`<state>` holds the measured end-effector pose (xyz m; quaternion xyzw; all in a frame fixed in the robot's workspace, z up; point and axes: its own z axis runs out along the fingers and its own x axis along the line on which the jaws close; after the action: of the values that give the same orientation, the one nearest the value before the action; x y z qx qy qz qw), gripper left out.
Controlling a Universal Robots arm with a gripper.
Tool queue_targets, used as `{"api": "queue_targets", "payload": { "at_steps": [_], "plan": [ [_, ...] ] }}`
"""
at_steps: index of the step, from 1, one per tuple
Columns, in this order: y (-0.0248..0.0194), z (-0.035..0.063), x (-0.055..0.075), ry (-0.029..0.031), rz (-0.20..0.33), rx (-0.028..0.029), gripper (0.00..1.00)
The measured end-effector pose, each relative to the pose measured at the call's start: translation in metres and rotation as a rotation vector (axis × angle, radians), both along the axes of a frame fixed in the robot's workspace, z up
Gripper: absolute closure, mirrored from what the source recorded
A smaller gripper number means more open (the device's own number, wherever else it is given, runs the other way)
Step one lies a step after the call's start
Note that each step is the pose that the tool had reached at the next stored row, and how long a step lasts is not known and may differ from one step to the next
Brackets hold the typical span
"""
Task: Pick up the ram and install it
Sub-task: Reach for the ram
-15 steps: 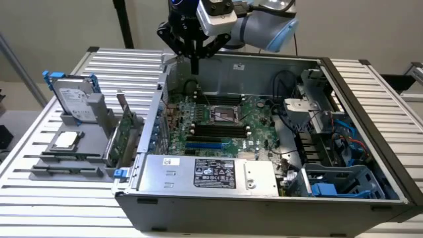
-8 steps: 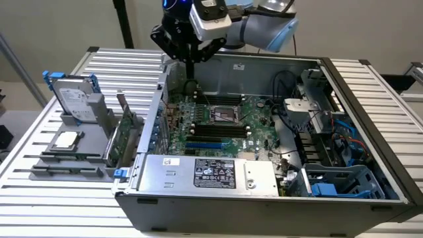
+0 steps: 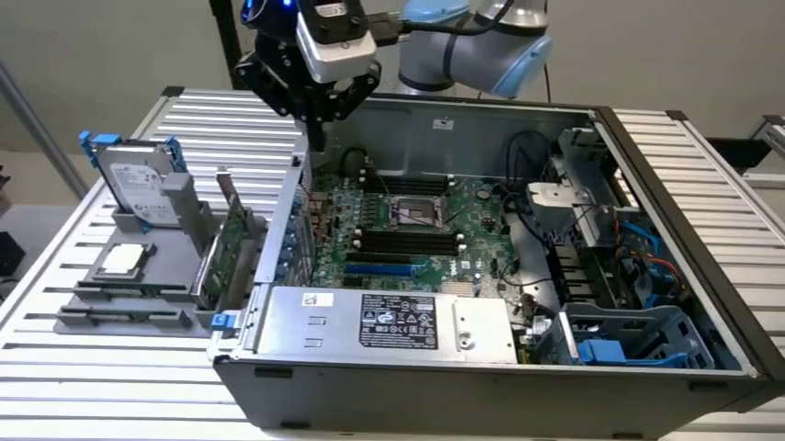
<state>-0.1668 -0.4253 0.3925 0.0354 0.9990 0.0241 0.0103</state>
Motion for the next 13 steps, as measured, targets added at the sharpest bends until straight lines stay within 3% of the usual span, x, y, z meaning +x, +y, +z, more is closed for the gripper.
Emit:
{"api": "queue_targets", "payload": {
  "at_steps": [13],
  "plan": [
    [-0.0148,-0.0020,-0.059,-0.0001,0.000,0.0001,1.00]
  ]
}}
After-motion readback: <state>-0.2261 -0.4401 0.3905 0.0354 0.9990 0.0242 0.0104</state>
